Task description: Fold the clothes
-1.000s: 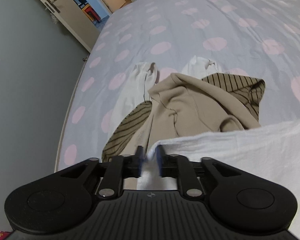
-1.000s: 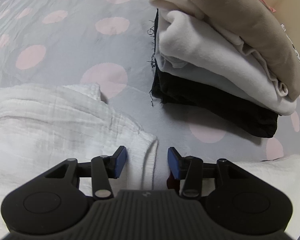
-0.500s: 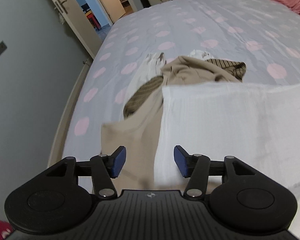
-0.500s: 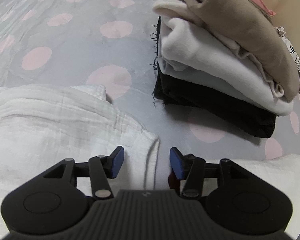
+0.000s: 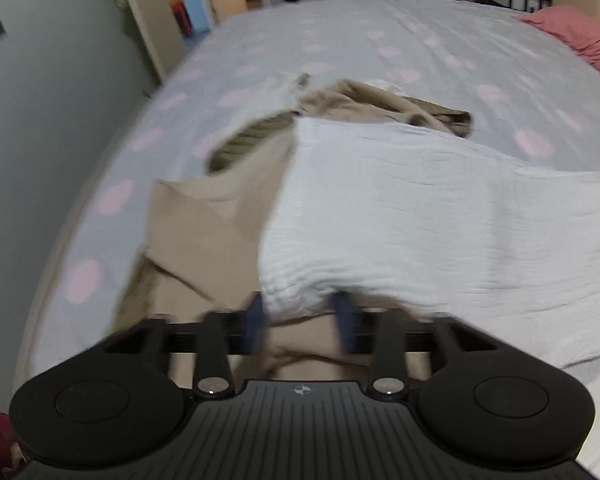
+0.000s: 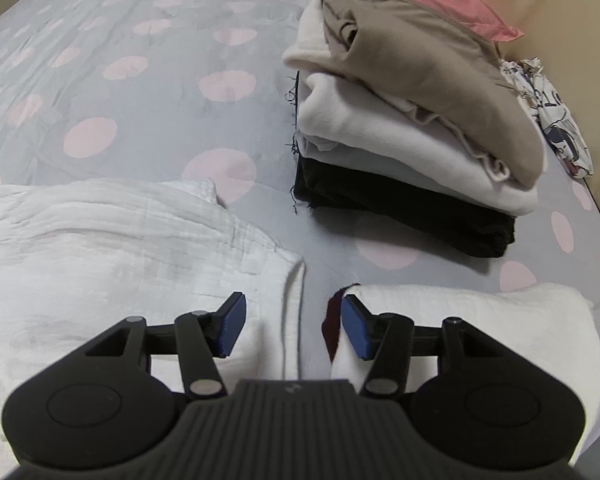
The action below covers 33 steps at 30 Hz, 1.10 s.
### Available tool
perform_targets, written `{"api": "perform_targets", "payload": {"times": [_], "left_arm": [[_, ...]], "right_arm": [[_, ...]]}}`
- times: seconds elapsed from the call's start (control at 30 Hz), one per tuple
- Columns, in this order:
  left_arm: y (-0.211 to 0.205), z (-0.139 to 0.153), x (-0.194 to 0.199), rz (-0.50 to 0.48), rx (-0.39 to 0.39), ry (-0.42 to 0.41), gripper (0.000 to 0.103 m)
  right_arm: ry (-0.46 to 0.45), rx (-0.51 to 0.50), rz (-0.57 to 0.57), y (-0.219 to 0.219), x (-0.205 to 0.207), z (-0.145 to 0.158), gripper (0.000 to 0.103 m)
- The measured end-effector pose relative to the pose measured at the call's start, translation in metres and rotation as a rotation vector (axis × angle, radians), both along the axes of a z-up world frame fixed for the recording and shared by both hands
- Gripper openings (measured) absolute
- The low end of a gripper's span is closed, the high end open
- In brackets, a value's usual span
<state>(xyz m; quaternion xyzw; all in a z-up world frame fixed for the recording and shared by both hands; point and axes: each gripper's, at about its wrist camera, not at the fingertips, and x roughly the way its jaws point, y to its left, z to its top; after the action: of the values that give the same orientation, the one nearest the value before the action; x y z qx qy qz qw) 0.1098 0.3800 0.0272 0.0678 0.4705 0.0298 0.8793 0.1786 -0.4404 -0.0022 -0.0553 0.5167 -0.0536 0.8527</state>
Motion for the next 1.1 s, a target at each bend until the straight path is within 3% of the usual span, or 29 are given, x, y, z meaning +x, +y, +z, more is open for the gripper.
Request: {"api": "perform_targets", "payload": {"times": [0.07, 0.17, 0.4, 0.57, 0.67, 0.83, 0.97, 1.1], "left_arm": [[0.000, 0.007, -0.001, -0.006, -0.012, 0.001, 0.005], [0.001, 0.025, -0.004, -0.010, -0.018, -0.004, 0.004], [0.003, 0.050, -0.015, 0.048, 0.112, 0.038, 0.004], [-0.006, 0.056, -0.040, 0.013, 0.165, 0.033, 0.018], [-0.023, 0.060, -0.060, -0.062, 0.213, 0.026, 0.018], [-0.071, 0.055, -0.100, -0.294, 0.249, 0.062, 0.018], [-0.113, 0.036, -0.132, -0.482, 0.249, 0.130, 0.028], [-0.148, 0.006, -0.159, -0.658, 0.255, 0.219, 0.029]], "right_arm": [[-0.005, 0.000, -0.010, 0.000, -0.003, 0.003, 0.057], [-0.013, 0.009, -0.021, 0.004, -0.007, 0.006, 0.057], [-0.046, -0.013, 0.071, 0.034, -0.018, 0.012, 0.058], [-0.088, 0.002, 0.171, 0.055, -0.035, 0.021, 0.060], [-0.091, 0.021, 0.203, 0.063, -0.043, 0.021, 0.061], [-0.076, 0.043, 0.293, 0.078, -0.053, 0.020, 0.061], [-0.073, 0.074, 0.394, 0.091, -0.066, 0.028, 0.061], [-0.061, 0.076, 0.522, 0.106, -0.085, 0.032, 0.061]]}}
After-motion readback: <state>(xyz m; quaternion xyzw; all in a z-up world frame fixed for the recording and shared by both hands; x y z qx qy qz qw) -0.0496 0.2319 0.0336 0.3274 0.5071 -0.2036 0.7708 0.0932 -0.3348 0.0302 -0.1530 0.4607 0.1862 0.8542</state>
